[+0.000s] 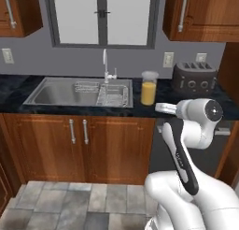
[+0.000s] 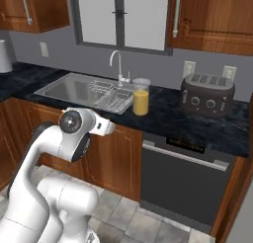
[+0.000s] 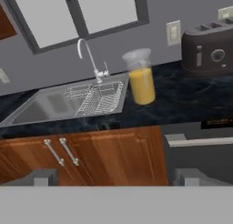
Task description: Place the pitcher and cup on the dining counter for serving.
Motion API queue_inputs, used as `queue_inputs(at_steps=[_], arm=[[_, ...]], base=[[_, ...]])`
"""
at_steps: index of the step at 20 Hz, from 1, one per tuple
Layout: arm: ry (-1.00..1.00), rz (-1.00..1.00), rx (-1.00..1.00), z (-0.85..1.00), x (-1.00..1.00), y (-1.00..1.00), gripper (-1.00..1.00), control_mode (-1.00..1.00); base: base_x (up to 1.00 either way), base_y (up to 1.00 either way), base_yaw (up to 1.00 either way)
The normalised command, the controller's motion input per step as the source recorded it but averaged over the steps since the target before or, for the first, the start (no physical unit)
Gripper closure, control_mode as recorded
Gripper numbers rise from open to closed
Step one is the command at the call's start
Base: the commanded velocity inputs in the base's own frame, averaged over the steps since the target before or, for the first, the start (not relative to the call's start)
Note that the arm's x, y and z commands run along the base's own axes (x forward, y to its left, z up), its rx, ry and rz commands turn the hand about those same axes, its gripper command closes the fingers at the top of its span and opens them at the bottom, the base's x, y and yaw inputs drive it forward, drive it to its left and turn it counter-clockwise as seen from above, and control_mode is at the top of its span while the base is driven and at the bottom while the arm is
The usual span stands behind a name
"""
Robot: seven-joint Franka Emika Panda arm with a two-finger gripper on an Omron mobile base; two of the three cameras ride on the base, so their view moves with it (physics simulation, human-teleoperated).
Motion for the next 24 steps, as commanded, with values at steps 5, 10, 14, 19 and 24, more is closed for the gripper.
queue_inputs(at_steps=[5,10,14,19,24], arm=[[0.0,0.0,0.0,0.0,0.0,0.0,-1.0,1.0],[0.0,0.0,0.0,0.0,0.0,0.0,-1.0,1.0],[0.0,0.0,0.0,0.0,0.0,0.0,-1.0,1.0],[0.0,0.0,0.0,0.0,0.0,0.0,-1.0,1.0],[0.17,0.0,0.01,0.0,0.28,-0.05,-1.0,-1.0]], base=[[0.78,-0.23,0.0],[0.43,-0.42,0.0],[0.49,-0.13,0.0],[0.42,-0.11,0.0],[0.2,-0.04,0.0]])
